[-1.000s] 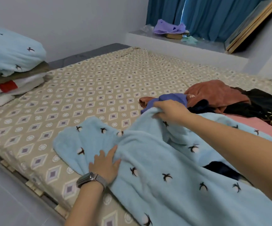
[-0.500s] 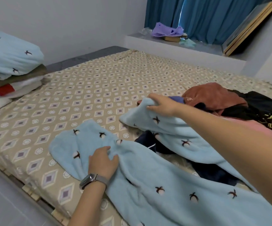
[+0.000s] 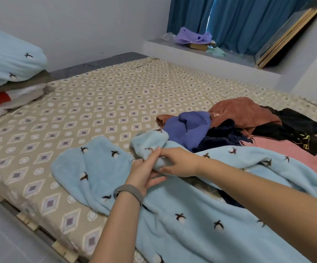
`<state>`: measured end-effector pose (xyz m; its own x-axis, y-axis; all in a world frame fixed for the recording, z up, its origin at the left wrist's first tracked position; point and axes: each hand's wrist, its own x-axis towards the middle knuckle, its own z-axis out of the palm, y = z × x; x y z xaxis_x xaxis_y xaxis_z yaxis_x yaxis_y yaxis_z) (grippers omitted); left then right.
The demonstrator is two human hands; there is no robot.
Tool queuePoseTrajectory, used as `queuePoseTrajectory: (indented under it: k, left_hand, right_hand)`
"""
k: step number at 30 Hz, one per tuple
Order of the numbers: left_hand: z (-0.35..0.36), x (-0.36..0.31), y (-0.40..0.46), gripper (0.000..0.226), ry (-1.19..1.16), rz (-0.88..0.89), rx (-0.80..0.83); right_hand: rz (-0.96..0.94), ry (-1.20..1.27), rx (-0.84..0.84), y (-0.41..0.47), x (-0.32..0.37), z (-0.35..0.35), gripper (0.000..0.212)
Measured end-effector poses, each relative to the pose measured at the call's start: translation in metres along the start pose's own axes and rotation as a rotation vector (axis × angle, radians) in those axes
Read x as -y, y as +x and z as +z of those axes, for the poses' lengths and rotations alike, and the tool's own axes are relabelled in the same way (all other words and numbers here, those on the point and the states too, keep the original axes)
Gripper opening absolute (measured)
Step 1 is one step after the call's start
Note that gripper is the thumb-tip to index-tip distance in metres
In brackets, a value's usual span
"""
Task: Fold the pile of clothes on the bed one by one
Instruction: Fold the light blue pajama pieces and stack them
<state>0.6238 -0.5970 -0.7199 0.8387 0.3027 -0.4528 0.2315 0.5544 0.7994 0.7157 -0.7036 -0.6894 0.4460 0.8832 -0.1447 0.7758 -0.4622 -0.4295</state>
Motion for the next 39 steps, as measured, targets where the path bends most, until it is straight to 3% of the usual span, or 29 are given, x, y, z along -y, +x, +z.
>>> queuePoseTrajectory:
  k: [3, 7, 13, 15, 16, 18, 20, 22, 24, 26, 31, 33, 35, 36, 37, 39]
  left_hand:
    - [0.000, 0.002, 0.007, 0.022, -0.081, 0.047, -0.169]
    - [0.004, -0.010, 0.018, 0.017, -0.289, 0.142, -0.175]
    - [0.023, -0.068, 0.023, 0.017, -0.359, 0.451, -0.085]
    - [0.028, -0.084, 0.032, 0.021, -0.238, 0.609, 0.016]
    - [0.028, -0.087, 0.040, 0.033, -0.094, 0.695, 0.049]
    - [0.027, -0.083, 0.062, 0.054, 0.319, 0.821, 0.047]
    - [0.021, -0.065, 0.089, 0.058, 0.851, 0.749, -0.097]
    - [0.011, -0.037, 0.114, 0.057, 1.377, 0.501, -0.218]
    - [-0.003, -0.010, 0.133, 0.055, 1.596, 0.278, -0.265]
    - [-0.015, 0.008, 0.143, 0.056, 1.648, 0.163, -0.268]
    - [-0.020, 0.005, 0.153, 0.055, 1.685, 0.148, -0.269]
    - [-0.020, -0.007, 0.152, 0.056, 1.666, 0.169, -0.344]
    - [-0.026, -0.026, 0.148, 0.065, 1.559, 0.093, -0.601]
    - [-0.037, -0.036, 0.148, 0.066, 1.480, -0.007, -0.711]
    - [-0.047, -0.047, 0.145, 0.058, 1.426, -0.102, -0.744]
    - [-0.066, -0.064, 0.142, 0.034, 1.447, -0.209, -0.625]
  right_hand:
    - [0.115, -0.008, -0.105, -0.018, -0.024, -0.009, 0.050]
    - [0.238, -0.157, -0.147, -0.029, -0.050, -0.027, 0.025]
    - [0.064, 0.355, -0.233, -0.009, -0.053, -0.080, 0.013]
    - [0.102, 0.553, -0.283, 0.002, -0.061, -0.096, 0.022]
    - [0.136, 0.592, -0.325, 0.010, -0.068, -0.101, 0.023]
    - [0.236, 0.420, -0.459, 0.030, -0.088, -0.102, 0.023]
    - [0.364, 0.125, -0.486, 0.049, -0.107, -0.093, 0.028]
    - [0.455, -0.033, -0.357, 0.061, -0.124, -0.076, 0.035]
    - [0.501, -0.178, -0.203, 0.068, -0.138, -0.056, 0.039]
    - [0.523, -0.275, -0.156, 0.070, -0.147, -0.041, 0.039]
    - [0.493, -0.279, -0.207, 0.068, -0.154, -0.028, 0.030]
    - [0.417, -0.254, -0.390, 0.060, -0.147, -0.028, 0.031]
    - [0.225, -0.264, -0.653, 0.042, -0.131, -0.027, 0.034]
    - [0.139, -0.231, -0.705, 0.029, -0.118, -0.027, 0.037]
    - [0.093, -0.178, -0.684, 0.015, -0.106, -0.026, 0.042]
    - [0.122, -0.147, -0.511, -0.010, -0.090, -0.015, 0.056]
